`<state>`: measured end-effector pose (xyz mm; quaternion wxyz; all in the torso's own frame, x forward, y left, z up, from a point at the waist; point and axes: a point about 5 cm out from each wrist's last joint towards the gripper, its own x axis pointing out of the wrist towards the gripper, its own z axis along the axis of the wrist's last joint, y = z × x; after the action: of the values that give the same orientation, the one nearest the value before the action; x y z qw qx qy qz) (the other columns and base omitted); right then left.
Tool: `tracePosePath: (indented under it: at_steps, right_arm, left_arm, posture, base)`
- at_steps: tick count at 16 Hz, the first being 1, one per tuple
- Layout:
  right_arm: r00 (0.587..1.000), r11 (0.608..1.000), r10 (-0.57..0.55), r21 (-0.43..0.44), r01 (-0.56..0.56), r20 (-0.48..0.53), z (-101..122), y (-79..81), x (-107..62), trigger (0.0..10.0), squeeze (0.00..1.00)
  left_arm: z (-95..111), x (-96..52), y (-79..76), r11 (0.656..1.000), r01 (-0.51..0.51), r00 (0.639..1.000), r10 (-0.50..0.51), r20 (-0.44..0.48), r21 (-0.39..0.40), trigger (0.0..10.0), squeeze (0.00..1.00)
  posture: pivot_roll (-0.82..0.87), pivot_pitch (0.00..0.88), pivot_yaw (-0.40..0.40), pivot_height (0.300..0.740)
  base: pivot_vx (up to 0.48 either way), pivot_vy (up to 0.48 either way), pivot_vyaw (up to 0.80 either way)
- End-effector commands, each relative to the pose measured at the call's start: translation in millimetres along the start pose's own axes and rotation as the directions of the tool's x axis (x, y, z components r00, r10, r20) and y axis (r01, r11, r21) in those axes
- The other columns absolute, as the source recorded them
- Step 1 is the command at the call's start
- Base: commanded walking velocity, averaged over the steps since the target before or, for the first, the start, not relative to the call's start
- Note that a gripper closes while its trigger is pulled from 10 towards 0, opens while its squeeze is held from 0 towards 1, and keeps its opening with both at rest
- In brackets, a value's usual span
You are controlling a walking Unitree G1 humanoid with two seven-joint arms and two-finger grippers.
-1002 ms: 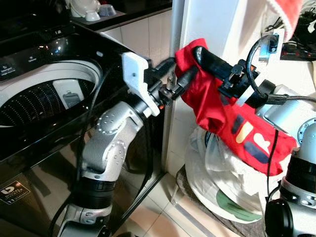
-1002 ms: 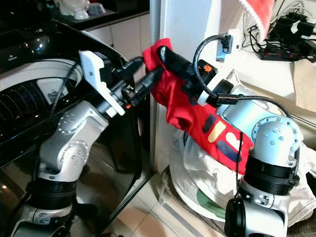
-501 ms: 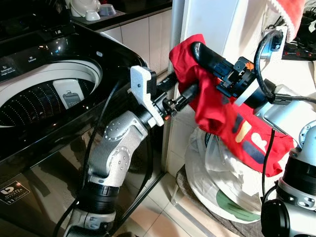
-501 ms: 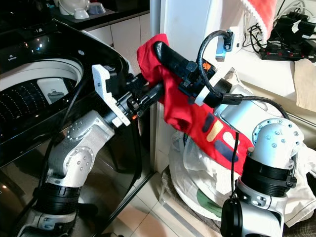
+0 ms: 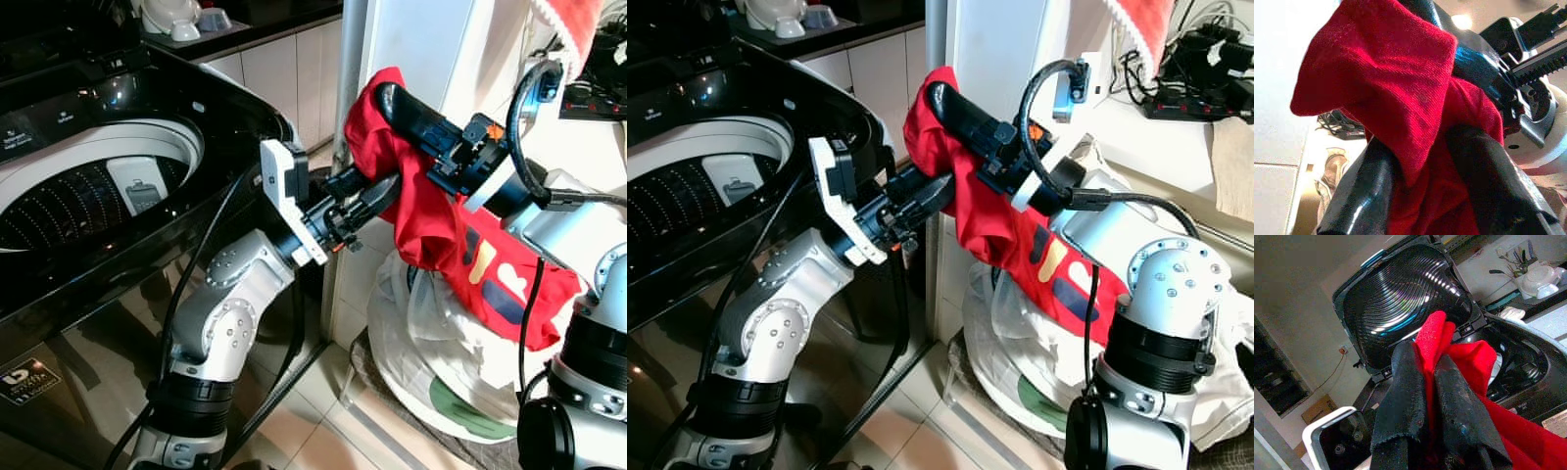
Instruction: Clothes washing
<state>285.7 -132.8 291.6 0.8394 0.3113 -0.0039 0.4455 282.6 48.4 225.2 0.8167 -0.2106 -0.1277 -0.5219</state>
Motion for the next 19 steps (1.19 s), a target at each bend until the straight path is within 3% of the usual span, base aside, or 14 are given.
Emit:
tracePosePath:
  at_steps: [1,12,13,14,15,16,17,18,19]
  right_arm:
    - [1.0,1.0,0.019,-0.009,-0.019,-0.005,-0.6,5.2,0.4,0.0,0.0]
    - [1.0,1.0,-0.005,-0.029,0.004,-0.014,-1.0,5.0,-0.3,0.0,0.0]
    - [1.0,0.999,-0.013,-0.038,0.012,-0.013,-0.3,4.5,-0.3,0.0,0.0]
    - [1.0,0.999,-0.018,-0.034,0.018,-0.007,0.4,3.8,0.0,10.0,0.33]
    - [1.0,0.999,-0.019,-0.027,0.019,-0.003,0.7,3.4,0.5,10.0,0.33]
    - [0.999,0.999,-0.039,-0.029,0.039,0.008,2.7,0.8,0.7,10.0,1.0]
    - [0.998,0.996,-0.067,-0.059,0.068,0.02,5.5,-1.4,0.2,10.0,1.0]
    - [0.996,0.993,-0.089,-0.076,0.091,0.032,7.5,-3.0,-0.6,10.0,0.56]
    - [0.993,0.99,-0.107,-0.092,0.111,0.048,9.7,-4.4,-1.4,10.0,0.0]
  left_arm:
    - [-1.9,3.2,-9.4,0.998,0.067,0.998,-0.067,-0.013,-0.014,0.0,0.0]
    - [2.0,3.1,2.2,1.0,-0.012,1.0,0.011,0.006,0.024,0.0,0.0]
    - [5.9,3.4,8.2,0.997,-0.059,0.998,0.057,0.027,0.052,0.0,0.0]
    - [14.7,3.2,18.2,0.987,-0.129,0.99,0.123,0.062,0.1,0.0,0.0]
    - [19.2,3.0,22.5,0.981,-0.157,0.986,0.149,0.079,0.115,0.0,0.0]
    - [36.5,2.4,36.1,0.955,-0.24,0.967,0.22,0.127,0.175,0.0,0.0]
    - [56.3,1.8,48.9,0.922,-0.312,0.945,0.276,0.176,0.229,0.0,0.0]
    - [70.8,1.2,56.1,0.896,-0.353,0.93,0.303,0.209,0.269,0.0,0.0]
    - [90.1,0.2,64.2,0.862,-0.398,0.91,0.328,0.252,0.314,0.0,0.0]
  posture:
    - [-0.04,0.0,0.032,0.74]
    - [-0.04,0.0,0.039,0.74]
    - [-0.04,0.0,0.039,0.74]
    - [-0.04,0.0,0.038,0.74]
    - [-0.04,0.0,0.04,0.74]
    - [-0.04,0.0,0.042,0.74]
    - [-0.03,0.0,0.044,0.74]
    - [-0.03,0.0,0.045,0.74]
    - [-0.03,0.0,0.048,0.74]
  base:
    - [0.0,0.0,0.0]
    - [0.0,0.0,0.0]
    - [0.0,0.0,0.0]
    - [0.0,0.0,0.0]
    - [0.0,0.0,0.0]
    - [0.0,0.0,0.0]
    - [0.0,0.0,0.0]
    - [0.0,0.0,0.0]
    - [0.0,0.0,0.0]
